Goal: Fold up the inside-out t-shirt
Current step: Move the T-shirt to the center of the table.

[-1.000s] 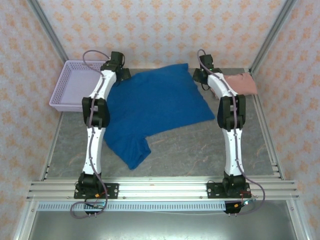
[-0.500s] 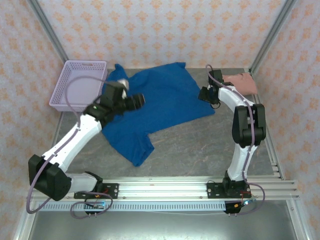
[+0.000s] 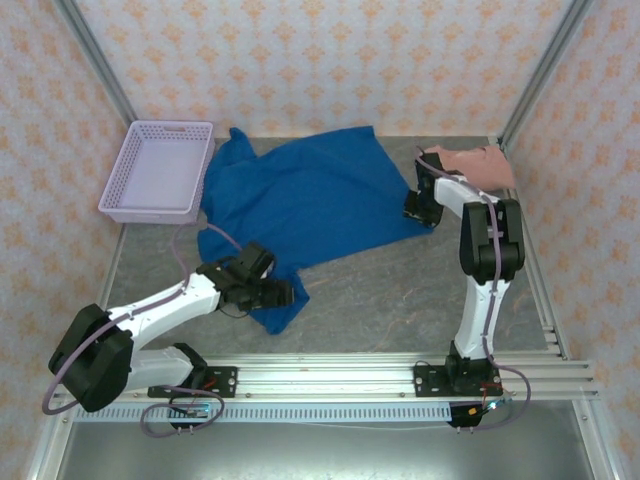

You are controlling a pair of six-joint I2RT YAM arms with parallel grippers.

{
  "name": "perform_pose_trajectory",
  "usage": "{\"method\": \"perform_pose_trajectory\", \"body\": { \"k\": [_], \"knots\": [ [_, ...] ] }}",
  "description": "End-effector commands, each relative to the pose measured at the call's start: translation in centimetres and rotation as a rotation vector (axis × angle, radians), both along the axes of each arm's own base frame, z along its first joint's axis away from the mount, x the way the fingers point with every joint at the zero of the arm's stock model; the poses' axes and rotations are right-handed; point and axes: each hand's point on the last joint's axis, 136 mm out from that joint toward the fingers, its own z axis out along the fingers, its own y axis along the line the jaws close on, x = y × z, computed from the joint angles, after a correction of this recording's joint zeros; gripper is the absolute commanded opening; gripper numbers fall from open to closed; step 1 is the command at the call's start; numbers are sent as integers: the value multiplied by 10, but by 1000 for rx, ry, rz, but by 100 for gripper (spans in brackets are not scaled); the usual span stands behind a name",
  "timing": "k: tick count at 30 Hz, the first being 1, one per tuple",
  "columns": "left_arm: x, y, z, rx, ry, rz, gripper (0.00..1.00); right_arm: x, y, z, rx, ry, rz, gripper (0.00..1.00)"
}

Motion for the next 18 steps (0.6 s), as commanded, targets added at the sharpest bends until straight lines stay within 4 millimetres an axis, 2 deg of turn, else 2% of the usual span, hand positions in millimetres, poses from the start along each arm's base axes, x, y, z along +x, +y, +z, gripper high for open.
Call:
{"method": "perform_pose_trajectory", "body": {
  "k": [1,5,8,10,13,15,16,18],
  "knots": [
    [-30,7,-14,-27,84,32,77,-69,-30,-13,-97,162,-81,35],
    [-56,27,-26,-12,130,108,77,-110,-34,-6,-88,152,-124,35],
    [-67,48,-24,28,113,167,76,-132,-43,1,-125,127,-150,35],
    [-66,52,-18,16,75,194,76,-135,-49,7,-150,107,-153,35],
    [-56,52,4,-1,9,213,77,-121,-47,31,-154,27,-121,36],
    [-47,49,25,-23,-44,204,77,-112,-30,56,-136,-73,-48,38],
    [-43,44,36,-51,-72,186,77,-110,-11,69,-106,-122,24,40],
    [-36,31,48,-114,-93,161,76,-117,41,87,1,-193,194,42]
  ]
}}
